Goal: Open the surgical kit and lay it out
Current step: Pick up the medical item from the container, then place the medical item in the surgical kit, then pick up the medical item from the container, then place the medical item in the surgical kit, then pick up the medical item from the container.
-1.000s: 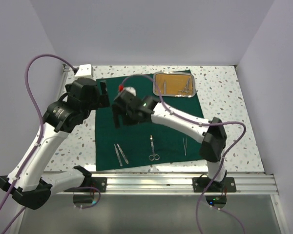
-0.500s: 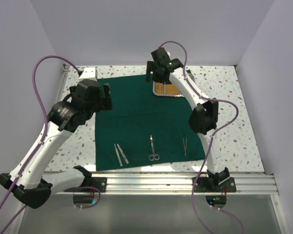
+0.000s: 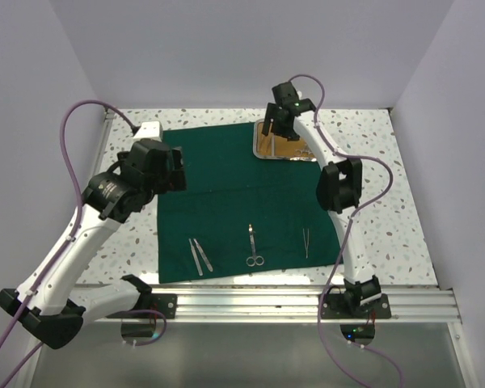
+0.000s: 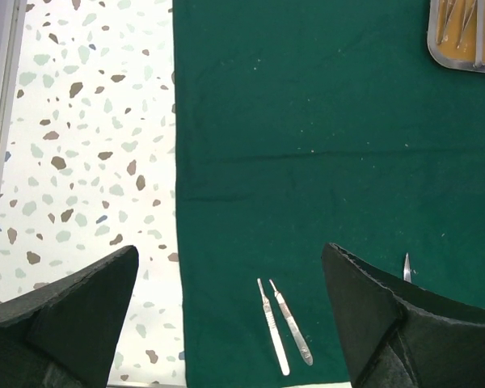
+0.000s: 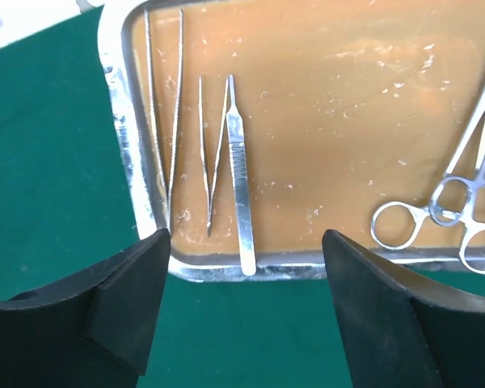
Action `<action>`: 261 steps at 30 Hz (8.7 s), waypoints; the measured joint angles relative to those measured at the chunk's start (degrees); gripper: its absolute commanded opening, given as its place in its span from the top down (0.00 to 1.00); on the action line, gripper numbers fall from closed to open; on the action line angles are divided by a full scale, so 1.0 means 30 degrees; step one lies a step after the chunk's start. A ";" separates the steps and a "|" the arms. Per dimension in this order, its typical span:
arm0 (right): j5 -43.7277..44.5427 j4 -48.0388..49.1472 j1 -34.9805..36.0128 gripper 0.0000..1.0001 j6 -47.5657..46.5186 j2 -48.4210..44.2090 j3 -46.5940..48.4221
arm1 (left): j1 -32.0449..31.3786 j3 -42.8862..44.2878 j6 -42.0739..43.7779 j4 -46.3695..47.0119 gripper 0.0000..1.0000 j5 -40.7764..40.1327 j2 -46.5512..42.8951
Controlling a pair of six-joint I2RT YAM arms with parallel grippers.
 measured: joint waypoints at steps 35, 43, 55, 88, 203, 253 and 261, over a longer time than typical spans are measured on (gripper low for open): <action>0.1377 0.0605 0.0015 1.00 0.0386 0.1435 -0.1574 | 0.0015 -0.1290 0.1173 0.0321 0.00 0.0058 0.0692; 0.1472 0.1290 0.0051 1.00 0.0393 0.0335 -0.3300 | 0.0015 -0.1290 0.1180 0.0335 0.00 0.0117 0.0692; 0.1035 0.2098 0.5166 1.00 0.1530 -0.9333 -1.2466 | 0.0015 -0.0284 0.1530 0.0860 0.00 0.0153 0.1319; -0.2718 0.3468 1.6123 0.13 0.8400 -0.8196 -1.7034 | 0.0036 0.1719 0.1996 0.1443 0.00 -0.1195 0.1581; -0.1239 0.1341 0.0692 1.00 0.0306 -1.4229 -1.5497 | 0.0328 0.0634 0.1406 0.2412 0.00 0.1916 0.2914; -0.1406 0.2943 1.0105 0.01 0.4401 -1.9190 -2.4006 | 0.0357 0.0204 0.1137 0.3453 0.00 0.3308 0.3504; -0.0233 0.1450 0.4138 0.03 0.1566 -1.6655 -1.6458 | 0.0357 0.0204 0.1137 0.3432 0.00 0.3264 0.3439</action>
